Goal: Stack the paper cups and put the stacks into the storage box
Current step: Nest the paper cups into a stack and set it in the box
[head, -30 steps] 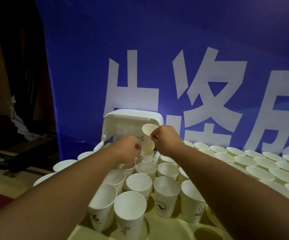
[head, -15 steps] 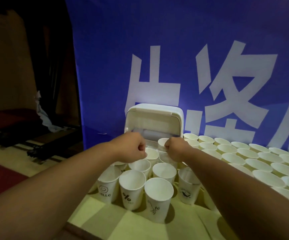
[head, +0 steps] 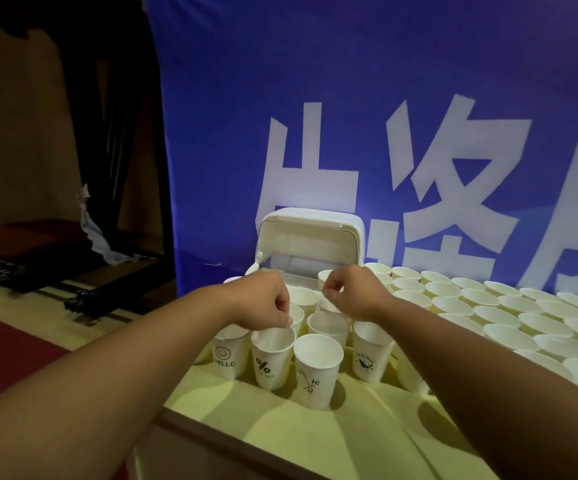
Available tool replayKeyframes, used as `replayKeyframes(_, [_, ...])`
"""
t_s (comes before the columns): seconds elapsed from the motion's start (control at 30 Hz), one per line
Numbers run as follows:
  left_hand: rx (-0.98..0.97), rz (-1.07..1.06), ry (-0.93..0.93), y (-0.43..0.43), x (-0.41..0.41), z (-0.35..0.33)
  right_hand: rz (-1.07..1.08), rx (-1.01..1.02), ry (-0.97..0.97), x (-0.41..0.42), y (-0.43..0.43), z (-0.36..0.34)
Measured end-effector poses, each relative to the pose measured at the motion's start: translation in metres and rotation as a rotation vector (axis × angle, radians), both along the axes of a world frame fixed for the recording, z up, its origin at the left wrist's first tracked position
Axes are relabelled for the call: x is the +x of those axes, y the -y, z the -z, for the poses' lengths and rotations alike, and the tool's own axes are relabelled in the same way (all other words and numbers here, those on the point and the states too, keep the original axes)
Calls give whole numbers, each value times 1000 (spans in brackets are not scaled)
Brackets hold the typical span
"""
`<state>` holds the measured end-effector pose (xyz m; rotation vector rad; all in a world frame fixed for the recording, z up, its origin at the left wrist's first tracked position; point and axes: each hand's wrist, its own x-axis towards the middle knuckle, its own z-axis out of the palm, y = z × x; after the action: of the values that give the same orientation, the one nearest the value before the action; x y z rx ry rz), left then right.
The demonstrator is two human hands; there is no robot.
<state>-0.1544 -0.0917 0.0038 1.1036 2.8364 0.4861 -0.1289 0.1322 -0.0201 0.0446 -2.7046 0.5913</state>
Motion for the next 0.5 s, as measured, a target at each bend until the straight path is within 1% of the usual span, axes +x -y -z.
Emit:
replayKeyframes(0.17, [-48,25,63,9,16,0,-180,-58,49,49,17,-7])
replayKeyframes(0.27, [-69,41,82,13,25,5,-255,-44,144,77,23,-5])
replayKeyframes(0.33, [-77,41,94,15,32,9,-262,21,192,91,26,2])
replayKeyframes(0.4, [-83,27,75,17,38,15,-245,86,201,101,27,12])
replayKeyframes(0.5, [-59,-18,-41,17,46,25,-212,134,156,108,29,29])
